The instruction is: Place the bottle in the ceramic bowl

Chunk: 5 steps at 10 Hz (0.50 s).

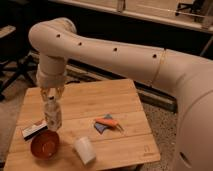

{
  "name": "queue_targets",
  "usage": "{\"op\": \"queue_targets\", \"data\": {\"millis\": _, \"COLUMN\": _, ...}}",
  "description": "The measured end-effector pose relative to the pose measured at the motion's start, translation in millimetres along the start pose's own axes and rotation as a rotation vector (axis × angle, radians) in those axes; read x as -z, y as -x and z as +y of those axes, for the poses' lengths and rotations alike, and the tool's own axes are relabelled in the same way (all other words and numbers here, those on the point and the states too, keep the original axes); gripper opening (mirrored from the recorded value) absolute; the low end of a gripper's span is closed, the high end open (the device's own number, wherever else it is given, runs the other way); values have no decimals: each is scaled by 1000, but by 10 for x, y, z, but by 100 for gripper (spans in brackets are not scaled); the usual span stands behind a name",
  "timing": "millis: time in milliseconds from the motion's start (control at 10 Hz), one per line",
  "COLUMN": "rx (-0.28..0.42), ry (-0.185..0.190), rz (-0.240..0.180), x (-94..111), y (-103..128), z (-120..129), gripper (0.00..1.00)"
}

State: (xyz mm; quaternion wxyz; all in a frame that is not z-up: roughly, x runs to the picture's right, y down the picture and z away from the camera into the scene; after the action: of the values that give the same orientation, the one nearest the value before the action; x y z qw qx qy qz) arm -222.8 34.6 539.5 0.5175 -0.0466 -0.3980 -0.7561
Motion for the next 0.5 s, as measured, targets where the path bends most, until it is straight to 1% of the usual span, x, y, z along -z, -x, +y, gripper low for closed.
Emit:
{"op": "queue_targets", "data": {"millis": 100, "rx": 38, "ry": -12, "rz": -2, "x": 11, "y": 81, "z": -108, "gripper": 33}}
{"op": "queue_targets", "data": {"millis": 200, "rx": 91, "ry": -29, "rz": -5, "x": 9, "y": 171, "z": -258, "gripper": 33}}
{"op": "queue_targets", "data": {"millis": 400, "rx": 150, "ry": -57, "rz": 0, "x": -24, "y": 224, "z": -446, "gripper": 33}}
{"op": "queue_targets", "data": {"millis": 500, "rx": 173, "ry": -70, "rz": 2, "x": -71, "y": 228, "z": -531, "gripper": 33}}
